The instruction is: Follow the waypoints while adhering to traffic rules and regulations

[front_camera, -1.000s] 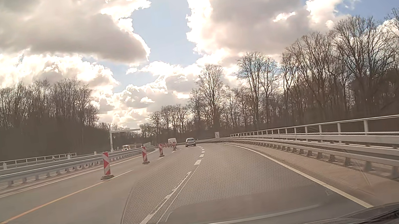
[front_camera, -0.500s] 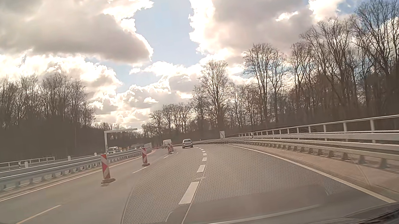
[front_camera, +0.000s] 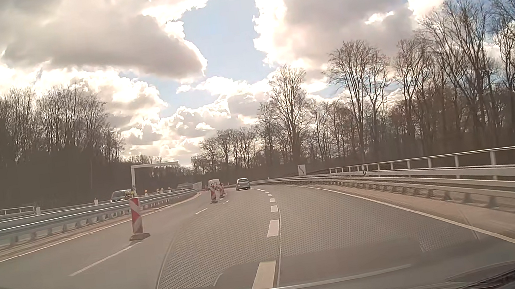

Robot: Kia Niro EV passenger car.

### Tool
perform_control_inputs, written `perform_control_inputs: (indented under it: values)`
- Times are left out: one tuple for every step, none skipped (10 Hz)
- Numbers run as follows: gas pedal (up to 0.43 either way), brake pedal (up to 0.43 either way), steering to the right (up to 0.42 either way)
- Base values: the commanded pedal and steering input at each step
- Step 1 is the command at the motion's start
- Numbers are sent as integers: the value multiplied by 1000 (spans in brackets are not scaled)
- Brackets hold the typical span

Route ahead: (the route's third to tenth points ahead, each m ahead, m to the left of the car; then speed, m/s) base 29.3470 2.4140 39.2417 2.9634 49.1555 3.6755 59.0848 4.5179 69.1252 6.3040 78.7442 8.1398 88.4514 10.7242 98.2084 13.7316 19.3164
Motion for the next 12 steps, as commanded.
perform_control_inputs:
  values:
    - [280, 0, -17]
    - [280, 0, -17]
    - [280, 0, -17]
    - [228, 0, -17]
    - [189, 0, -15]
    - [138, 0, -15]
    - [39, 0, -15]
    - [0, 0, -15]
    - [0, 0, -13]
    - [0, 0, -11]
    - [0, 0, -11]
    - [0, 0, -11]
